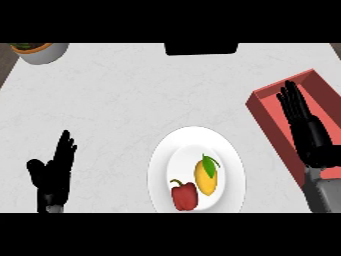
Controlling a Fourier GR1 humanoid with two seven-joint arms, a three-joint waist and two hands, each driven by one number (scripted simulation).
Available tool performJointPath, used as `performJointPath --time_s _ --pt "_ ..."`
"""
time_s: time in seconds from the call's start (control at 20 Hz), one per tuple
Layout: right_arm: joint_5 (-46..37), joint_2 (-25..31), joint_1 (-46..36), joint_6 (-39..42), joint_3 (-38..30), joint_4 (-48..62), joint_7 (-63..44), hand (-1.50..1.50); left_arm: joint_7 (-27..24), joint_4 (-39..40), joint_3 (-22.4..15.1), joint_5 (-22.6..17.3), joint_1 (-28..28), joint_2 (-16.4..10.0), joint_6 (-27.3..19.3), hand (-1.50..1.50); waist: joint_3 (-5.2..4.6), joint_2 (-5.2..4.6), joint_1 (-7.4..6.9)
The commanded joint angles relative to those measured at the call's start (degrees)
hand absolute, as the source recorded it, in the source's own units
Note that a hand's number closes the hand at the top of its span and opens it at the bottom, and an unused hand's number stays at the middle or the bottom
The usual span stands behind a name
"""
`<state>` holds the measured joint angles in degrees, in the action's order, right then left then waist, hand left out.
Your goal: Pick the lemon from the plate and place it in the cardboard box
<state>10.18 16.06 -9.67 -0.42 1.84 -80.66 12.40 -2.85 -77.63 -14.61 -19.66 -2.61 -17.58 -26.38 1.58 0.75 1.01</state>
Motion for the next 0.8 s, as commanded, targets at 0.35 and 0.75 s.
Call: performJointPath --time_s 0.35,0.75 --pt "-11.71 -0.09 2.54 -15.11 -1.50 -13.91 -2.63 -1.50 6.13 -10.55 5.48 -6.59 4.72 -9.09 11.30 0.00 -1.65 -0.08 1.14" --pt "-21.47 0.66 21.23 -11.60 11.57 -35.27 7.54 -1.50 10.53 -17.00 9.92 -10.58 1.69 -14.19 16.23 0.00 -1.60 -0.26 -0.31"
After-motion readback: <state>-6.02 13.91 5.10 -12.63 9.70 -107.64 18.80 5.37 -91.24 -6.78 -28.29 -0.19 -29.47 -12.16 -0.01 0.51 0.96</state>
